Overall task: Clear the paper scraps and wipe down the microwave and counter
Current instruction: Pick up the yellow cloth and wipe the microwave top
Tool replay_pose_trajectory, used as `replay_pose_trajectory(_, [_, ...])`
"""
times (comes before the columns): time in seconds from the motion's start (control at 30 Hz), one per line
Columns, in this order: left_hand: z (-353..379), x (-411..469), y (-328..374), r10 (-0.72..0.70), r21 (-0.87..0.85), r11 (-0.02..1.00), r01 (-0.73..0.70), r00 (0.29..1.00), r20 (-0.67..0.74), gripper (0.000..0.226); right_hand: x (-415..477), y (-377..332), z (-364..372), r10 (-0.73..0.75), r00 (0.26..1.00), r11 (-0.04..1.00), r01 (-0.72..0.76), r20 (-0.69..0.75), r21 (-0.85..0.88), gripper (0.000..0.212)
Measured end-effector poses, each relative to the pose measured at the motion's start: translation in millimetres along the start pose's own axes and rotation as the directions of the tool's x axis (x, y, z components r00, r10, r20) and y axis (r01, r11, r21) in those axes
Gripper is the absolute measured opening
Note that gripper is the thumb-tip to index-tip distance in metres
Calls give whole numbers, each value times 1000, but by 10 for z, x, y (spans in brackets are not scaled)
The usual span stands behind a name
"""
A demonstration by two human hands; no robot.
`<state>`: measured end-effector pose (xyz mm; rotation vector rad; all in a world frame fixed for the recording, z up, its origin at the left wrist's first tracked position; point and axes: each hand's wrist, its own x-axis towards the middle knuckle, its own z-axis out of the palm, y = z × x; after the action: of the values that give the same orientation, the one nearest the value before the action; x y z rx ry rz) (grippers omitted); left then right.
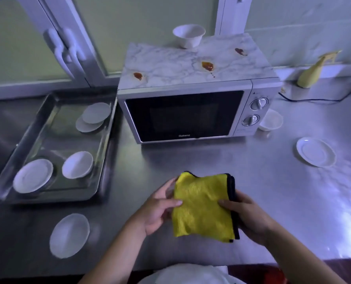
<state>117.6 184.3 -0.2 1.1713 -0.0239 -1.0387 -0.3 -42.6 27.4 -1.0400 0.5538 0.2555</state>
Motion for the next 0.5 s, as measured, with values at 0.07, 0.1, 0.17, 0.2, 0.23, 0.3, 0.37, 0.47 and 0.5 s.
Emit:
replay_pose_trajectory(0.07, [-127,13,225,95,-13,995,-94,988,122,76,-117,-168,123,-116,992,993,117,54,-18,34])
replay_pose_trajectory(0.1, [-175,22,310,118,-4,993,-119,980,162,72,-173,-241,195,-171,982,983,175,78,-49,32])
replay_pose_trajectory(0.17, [-205,63,413,131,32,990,-138,977,170,50,-219,-302,317,-236,970,963,242,66,-121,28])
replay_pose_trajectory(0.2, [-210,87,422,115,31,992,-120,984,134,33,-217,-292,367,-239,971,962,240,23,-132,36])
replay_pose_trajectory(0.23, [-222,111,409,85,20,996,-88,989,117,24,-207,-269,410,-231,973,965,228,-12,-129,47])
replay_pose_trajectory(0.3, [-281,151,384,10,-36,999,-5,988,153,31,-201,-219,473,-233,971,967,225,-59,-116,57])
replay_pose_trajectory(0.37, [-328,134,384,-80,-149,981,123,961,265,28,-243,-175,475,-241,966,969,234,-96,-80,56])
replay_pose_trajectory(0.47, [-313,124,408,-178,-77,969,234,881,438,46,-332,-214,465,-258,957,966,253,-135,-53,50])
replay_pose_trajectory(0.5, [-252,127,433,-190,16,979,205,872,450,47,-361,-247,463,-256,957,967,254,-134,-34,45])
